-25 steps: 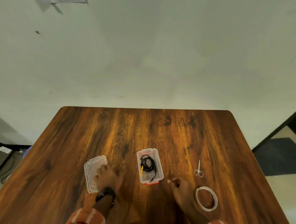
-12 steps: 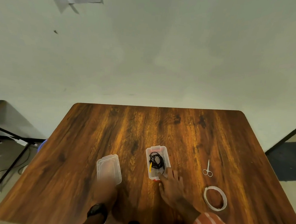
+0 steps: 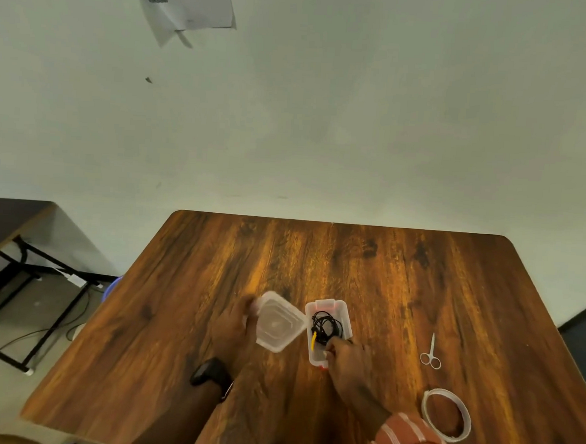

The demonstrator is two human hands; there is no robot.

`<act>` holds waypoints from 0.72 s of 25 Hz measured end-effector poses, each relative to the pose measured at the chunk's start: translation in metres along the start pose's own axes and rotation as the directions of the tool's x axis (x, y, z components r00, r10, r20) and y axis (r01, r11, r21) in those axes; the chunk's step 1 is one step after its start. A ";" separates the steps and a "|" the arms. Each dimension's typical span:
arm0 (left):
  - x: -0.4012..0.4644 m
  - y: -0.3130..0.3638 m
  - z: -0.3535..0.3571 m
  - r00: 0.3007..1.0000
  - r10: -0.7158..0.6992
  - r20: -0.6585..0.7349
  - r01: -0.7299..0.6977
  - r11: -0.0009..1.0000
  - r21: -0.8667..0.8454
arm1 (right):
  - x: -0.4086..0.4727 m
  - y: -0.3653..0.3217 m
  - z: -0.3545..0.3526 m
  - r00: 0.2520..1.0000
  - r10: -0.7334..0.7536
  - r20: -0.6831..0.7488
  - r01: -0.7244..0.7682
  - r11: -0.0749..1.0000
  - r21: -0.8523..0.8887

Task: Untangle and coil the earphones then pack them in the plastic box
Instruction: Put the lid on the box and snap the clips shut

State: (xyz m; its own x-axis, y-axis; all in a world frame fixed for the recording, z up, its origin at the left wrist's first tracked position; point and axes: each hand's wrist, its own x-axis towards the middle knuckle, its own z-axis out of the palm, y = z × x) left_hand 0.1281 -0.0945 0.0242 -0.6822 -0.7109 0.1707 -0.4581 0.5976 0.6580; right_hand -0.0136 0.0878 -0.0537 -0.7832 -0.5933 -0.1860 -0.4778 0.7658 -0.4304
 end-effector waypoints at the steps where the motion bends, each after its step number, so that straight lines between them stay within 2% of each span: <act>1: 0.007 0.014 -0.004 0.998 0.054 -0.019 -0.054 0.998 -0.036 | 0.000 -0.001 0.000 0.998 -0.030 0.046 0.032 0.999 -0.042; 3: 0.025 0.031 0.000 0.992 0.124 -0.013 -0.125 0.984 -0.130 | -0.004 0.002 -0.001 0.998 -0.063 0.024 0.064 0.996 -0.060; 4: 0.036 0.035 0.007 0.989 0.145 0.000 -0.143 0.976 -0.165 | -0.005 0.005 -0.002 0.998 -0.042 -0.051 0.041 0.999 -0.028; 6: 0.059 0.042 0.031 0.981 0.180 0.069 -0.164 0.967 -0.194 | -0.014 0.006 -0.006 0.971 0.169 -0.169 -0.144 0.978 0.153; 7: 0.069 0.048 0.045 0.975 0.191 0.114 -0.167 0.967 -0.193 | -0.019 0.006 -0.006 0.930 0.326 -0.169 -0.260 0.910 0.324; 8: 0.076 0.055 0.060 0.963 0.207 0.171 -0.177 0.968 -0.178 | -0.020 0.010 0.002 0.875 0.475 -0.095 -0.365 0.775 0.515; 9: 0.082 0.062 0.074 0.947 0.220 0.233 -0.185 0.969 -0.162 | -0.019 0.014 0.011 0.820 0.572 -0.005 -0.441 0.638 0.632; 11: 0.089 0.068 0.103 0.909 0.230 0.347 -0.201 0.972 -0.119 | -0.011 0.031 0.036 0.752 0.638 0.162 -0.514 0.415 0.750; 13: 0.094 0.064 0.124 0.883 0.182 0.433 -0.174 0.983 -0.058 | -0.014 0.023 0.032 0.701 0.638 0.319 -0.577 0.245 0.779; 15: 0.097 0.055 0.138 0.878 0.125 0.462 -0.159 0.987 0.034 | -0.017 0.007 0.015 0.656 0.622 0.428 -0.617 0.115 0.778; 18: 0.096 0.041 0.150 0.877 0.060 0.477 -0.161 0.971 0.174 | -0.012 0.006 0.014 0.630 0.598 0.496 -0.637 0.032 0.770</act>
State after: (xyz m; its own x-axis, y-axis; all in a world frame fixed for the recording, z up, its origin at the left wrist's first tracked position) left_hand -0.0413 -0.0824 -0.0425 -0.8976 -0.4105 -0.1609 -0.4342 0.7597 0.4840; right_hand -0.0015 0.0957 -0.0663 -0.5814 -0.0393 -0.8127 0.7901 0.2110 -0.5755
